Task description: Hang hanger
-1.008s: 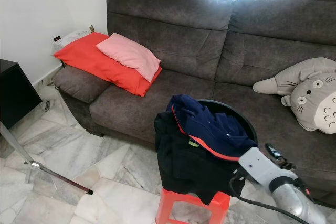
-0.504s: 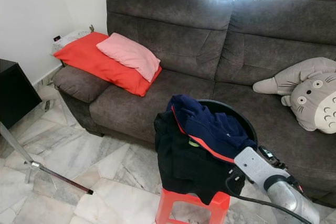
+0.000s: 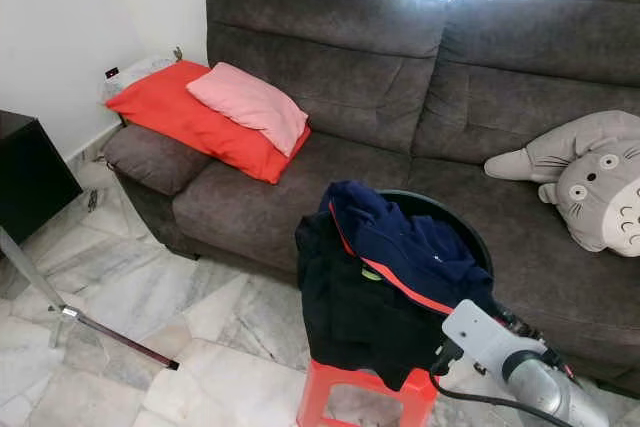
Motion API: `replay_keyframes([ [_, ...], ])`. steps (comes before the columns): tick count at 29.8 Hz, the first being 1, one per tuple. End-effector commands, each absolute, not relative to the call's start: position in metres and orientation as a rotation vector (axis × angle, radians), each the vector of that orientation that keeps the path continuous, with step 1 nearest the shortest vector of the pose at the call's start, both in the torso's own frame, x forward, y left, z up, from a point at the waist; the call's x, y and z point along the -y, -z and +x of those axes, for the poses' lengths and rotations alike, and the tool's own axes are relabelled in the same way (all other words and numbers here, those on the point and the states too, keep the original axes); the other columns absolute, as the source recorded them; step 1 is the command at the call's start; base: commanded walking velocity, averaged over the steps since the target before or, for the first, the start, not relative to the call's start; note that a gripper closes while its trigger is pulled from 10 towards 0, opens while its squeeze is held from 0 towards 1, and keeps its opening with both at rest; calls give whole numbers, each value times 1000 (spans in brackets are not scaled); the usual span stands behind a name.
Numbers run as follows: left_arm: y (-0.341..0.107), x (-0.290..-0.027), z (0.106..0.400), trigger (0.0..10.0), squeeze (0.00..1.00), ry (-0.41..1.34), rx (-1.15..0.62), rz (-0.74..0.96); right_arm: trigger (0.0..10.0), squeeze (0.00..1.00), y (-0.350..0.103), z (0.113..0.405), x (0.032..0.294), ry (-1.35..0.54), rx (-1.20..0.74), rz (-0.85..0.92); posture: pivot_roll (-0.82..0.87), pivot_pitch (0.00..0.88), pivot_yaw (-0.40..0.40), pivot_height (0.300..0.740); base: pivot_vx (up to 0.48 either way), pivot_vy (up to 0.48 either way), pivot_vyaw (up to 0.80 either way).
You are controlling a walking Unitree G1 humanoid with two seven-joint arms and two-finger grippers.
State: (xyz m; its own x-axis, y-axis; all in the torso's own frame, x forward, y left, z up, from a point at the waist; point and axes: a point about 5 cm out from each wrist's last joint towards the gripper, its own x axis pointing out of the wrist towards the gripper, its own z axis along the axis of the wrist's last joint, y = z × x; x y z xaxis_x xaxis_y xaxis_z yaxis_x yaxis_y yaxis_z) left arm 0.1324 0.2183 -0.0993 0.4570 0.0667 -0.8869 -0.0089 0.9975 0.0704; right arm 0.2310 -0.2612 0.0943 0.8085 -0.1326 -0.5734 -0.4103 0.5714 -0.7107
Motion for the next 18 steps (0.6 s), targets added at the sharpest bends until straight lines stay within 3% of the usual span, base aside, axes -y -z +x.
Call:
replay_keyframes([
  [1, 101, -218, 129, 10000, 0, -46, -1112, 70, 10000, 0, -96, 232, 261, -178, -618, -983, -83, 25, 13, 740, 0, 0, 0],
  [6, 100, -218, 130, 10000, 0, -50, -1105, 73, 10000, 0, -117, 250, 256, -93, -431, -1012, -83, 20, 14, 740, 0, 0, 0],
  [18, 100, -219, 130, 10000, 0, -46, -1107, 70, 10000, 0, -112, 249, 253, -127, -463, -992, -83, 22, 15, 740, 0, 0, 0],
])
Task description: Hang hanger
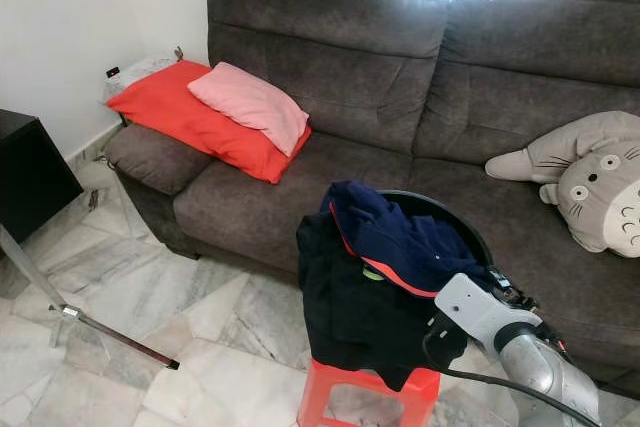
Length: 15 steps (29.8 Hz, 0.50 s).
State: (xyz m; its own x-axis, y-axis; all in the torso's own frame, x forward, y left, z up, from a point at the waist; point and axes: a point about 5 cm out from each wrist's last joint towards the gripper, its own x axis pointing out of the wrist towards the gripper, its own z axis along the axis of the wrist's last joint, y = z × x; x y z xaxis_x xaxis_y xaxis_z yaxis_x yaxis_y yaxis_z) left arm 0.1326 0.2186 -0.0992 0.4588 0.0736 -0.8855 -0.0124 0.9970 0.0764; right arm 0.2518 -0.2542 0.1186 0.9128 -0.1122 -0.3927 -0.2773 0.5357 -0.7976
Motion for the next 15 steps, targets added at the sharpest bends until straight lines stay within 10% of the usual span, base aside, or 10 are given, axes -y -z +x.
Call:
replay_keyframes([
  [1, 100, -218, 130, 10000, 0, -46, -1107, 70, 10000, 0, -108, 248, 252, -145, -474, -984, -82, 23, 16, 740, 0, 0, 0],
  [9, 100, -219, 130, 10000, 0, -49, -1103, 68, 10000, 0, -110, 256, 250, -118, -416, -983, -78, 24, 16, 740, 0, 0, 0],
  [10, 100, -218, 130, 10000, 0, -49, -1103, 68, 8902, 0, -110, 257, 250, -120, -410, -985, -75, 24, 16, 740, 0, 0, 0],
  [11, 100, -218, 130, 10000, 0, -49, -1102, 68, 2549, 0, -110, 258, 249, -126, -402, -984, -74, 24, 16, 740, 0, 0, 0],
  [12, 100, -219, 130, 10000, 0, -50, -1102, 68, 902, 0, -109, 261, 246, -149, -397, -982, -75, 24, 18, 740, 0, 0, 0],
  [13, 100, -219, 130, 10000, 0, -50, -1102, 69, 902, 0, -108, 262, 245, -159, -398, -981, -77, 25, 18, 740, 0, 0, 0],
  [14, 100, -219, 130, 10000, 0, -50, -1102, 69, 8275, 0, -107, 263, 244, -170, -396, -988, -76, 25, 18, 740, 0, 0, 0],
  [15, 100, -218, 131, 10000, 0, -50, -1101, 71, 10000, 0, -106, 265, 242, -183, -391, -995, -74, 25, 18, 740, 0, 0, 0],
])
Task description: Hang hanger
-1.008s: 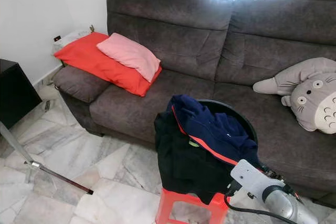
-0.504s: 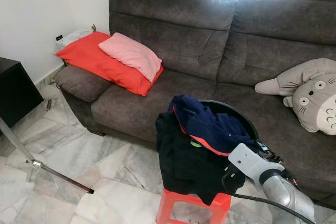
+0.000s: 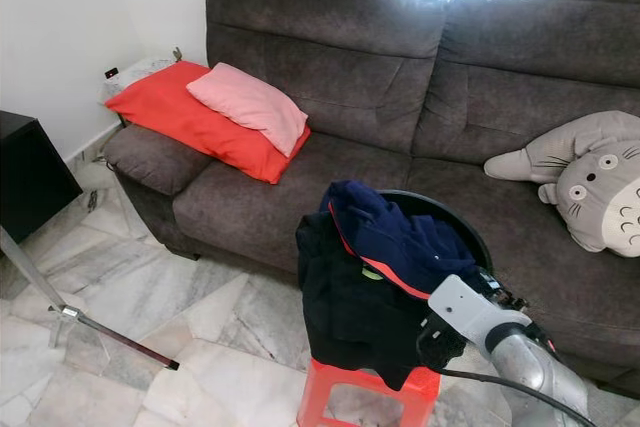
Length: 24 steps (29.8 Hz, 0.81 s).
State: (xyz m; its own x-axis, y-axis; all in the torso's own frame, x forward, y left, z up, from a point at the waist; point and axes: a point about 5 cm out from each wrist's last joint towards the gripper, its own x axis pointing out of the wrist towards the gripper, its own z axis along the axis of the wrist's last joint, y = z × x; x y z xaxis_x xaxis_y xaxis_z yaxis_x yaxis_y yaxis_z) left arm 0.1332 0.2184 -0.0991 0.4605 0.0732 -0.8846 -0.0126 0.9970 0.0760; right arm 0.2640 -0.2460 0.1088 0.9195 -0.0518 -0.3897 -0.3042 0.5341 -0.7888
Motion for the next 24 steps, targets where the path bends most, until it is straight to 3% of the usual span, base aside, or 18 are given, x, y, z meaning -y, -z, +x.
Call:
replay_keyframes([
  [1, 100, -218, 131, 10000, 0, -50, -1101, 70, 10000, 0, -105, 266, 242, -183, -387, -998, -72, 25, 18, 740, 0, 0, 0],
  [2, 100, -218, 131, 10000, 0, -50, -1101, 70, 10000, 0, -106, 267, 242, -181, -386, -995, -70, 25, 18, 740, 0, 0, 0],
  [3, 100, -218, 131, 10000, 0, -50, -1101, 69, 6118, 0, -106, 268, 242, -178, -385, -994, -70, 25, 18, 740, 0, 0, 0],
  [4, 100, -218, 131, 10000, 0, -51, -1100, 68, 0, 0, -107, 269, 243, -165, -382, -996, -69, 24, 17, 740, 0, 0, 0],
  [13, 100, -218, 130, 10000, 0, -49, -1103, 68, 0, 0, -107, 270, 255, -56, -409, -995, -68, 27, 19, 740, 0, 0, 0],
  [24, 100, -219, 130, 10000, 0, -47, -1105, 70, 0, 0, -109, 273, 248, 22, -371, -907, -66, 24, 23, 740, 0, 0, 0],
])
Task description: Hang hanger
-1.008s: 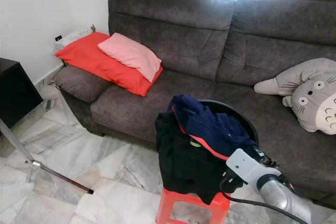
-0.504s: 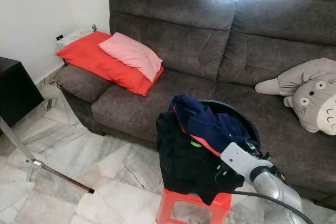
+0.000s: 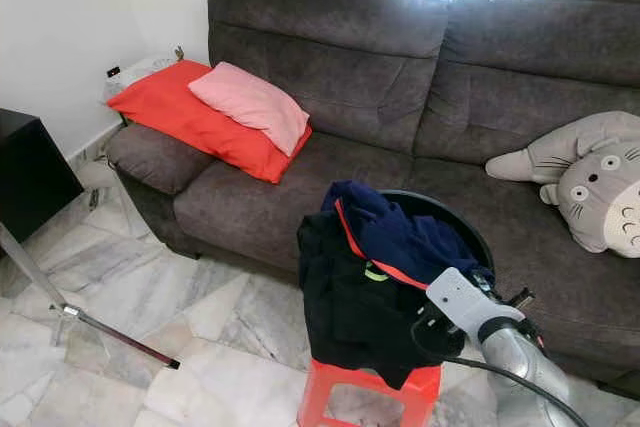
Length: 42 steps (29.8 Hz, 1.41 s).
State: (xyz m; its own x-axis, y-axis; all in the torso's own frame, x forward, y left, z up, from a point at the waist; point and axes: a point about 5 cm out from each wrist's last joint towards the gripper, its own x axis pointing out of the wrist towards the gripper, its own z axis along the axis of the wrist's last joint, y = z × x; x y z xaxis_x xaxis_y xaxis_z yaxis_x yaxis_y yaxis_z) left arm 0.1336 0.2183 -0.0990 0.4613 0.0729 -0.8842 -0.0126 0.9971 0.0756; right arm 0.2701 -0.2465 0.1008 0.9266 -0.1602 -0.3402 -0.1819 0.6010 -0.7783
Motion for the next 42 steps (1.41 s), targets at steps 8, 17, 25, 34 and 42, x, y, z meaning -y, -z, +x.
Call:
replay_keyframes([
  [8, 100, -220, 130, 10000, 0, -50, -1104, 81, 0, 0, -157, 299, 220, 114, -77, -782, -65, 20, 33, 740, 0, 0, 0],
  [17, 100, -220, 130, 10000, 0, -54, -1102, 84, 0, 0, -180, 317, 202, 151, 21, -700, -59, 1, 43, 740, 0, 0, 0],
  [25, 100, -221, 131, 10000, 0, -53, -1101, 87, 0, 0, -178, 315, 198, 205, 6, -660, -62, 0, 47, 740, 0, 0, 0],
  [34, 100, -222, 130, 10000, 0, -53, -1102, 98, 0, 0, -144, 302, 196, 372, -147, 29, -61, 0, 49, 740, 0, 0, 0],
  [42, 97, -225, 130, 10000, 0, -196, -1010, 14, 10000, 0, -188, 317, 195, 405, 54, 8, -50, 0, 42, 740, 0, 0, 0],
])
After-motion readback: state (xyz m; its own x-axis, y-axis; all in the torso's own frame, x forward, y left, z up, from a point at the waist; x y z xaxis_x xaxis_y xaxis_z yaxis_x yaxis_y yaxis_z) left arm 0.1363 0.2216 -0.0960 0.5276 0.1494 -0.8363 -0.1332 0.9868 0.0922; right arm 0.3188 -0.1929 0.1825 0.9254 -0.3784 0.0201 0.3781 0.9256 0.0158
